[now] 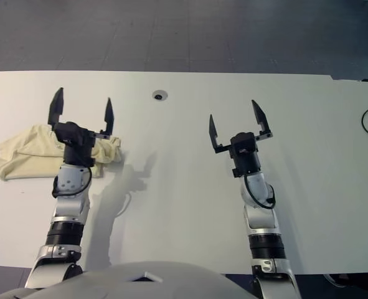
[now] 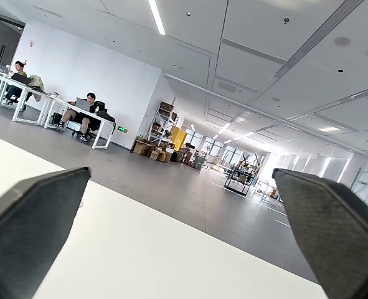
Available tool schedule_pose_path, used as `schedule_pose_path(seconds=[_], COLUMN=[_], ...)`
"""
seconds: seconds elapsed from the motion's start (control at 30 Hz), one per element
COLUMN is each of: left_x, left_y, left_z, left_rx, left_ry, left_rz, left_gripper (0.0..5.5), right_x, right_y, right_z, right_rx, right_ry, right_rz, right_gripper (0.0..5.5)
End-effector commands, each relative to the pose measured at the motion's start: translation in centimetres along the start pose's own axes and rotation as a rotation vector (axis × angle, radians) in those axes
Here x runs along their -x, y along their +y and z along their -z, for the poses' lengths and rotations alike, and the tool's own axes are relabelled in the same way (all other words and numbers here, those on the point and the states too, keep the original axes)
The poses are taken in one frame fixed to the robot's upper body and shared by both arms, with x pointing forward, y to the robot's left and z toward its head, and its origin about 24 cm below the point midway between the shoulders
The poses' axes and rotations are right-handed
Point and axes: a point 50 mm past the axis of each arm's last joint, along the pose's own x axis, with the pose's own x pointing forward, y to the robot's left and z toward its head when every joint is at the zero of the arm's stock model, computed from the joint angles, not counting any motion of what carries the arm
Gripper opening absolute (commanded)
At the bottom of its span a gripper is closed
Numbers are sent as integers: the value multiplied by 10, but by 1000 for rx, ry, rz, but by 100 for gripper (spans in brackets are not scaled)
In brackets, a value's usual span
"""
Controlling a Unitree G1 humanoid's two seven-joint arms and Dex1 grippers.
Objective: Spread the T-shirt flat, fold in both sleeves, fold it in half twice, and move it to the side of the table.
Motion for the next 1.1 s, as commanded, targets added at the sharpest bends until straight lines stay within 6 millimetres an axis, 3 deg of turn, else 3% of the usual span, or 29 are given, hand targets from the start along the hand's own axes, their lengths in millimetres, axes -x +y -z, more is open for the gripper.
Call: schedule_pose_path(seconds=[0.03, 0.2, 0.37, 0.47, 0.73, 0.93, 1.1], left_x=[-9, -1, 17, 30, 51, 52, 52], left_y=[46, 108, 146, 158, 148, 123, 86], left_z=[9, 26, 46, 57, 82, 88, 82], left_rx=[-239, -576, -837, -908, -927, -840, -666], left_ry=[68, 260, 484, 605, 817, 815, 760], left_rz=[-39, -113, -31, 44, 309, 443, 559], left_gripper=[537, 537, 537, 537, 537, 537, 537], right_x=[3, 5, 4, 4, 7, 5, 2], right_y=[2, 6, 8, 9, 9, 8, 7], right_z=[-3, -7, -9, -10, -13, -20, -23], right_rx=[-15, -22, -28, -27, -35, -39, -46], right_ry=[4, -1, 1, 3, 8, -10, 4], right_rz=[1, -7, -16, -15, -10, -11, -18], right_gripper=[540, 540, 540, 540, 540, 540, 540])
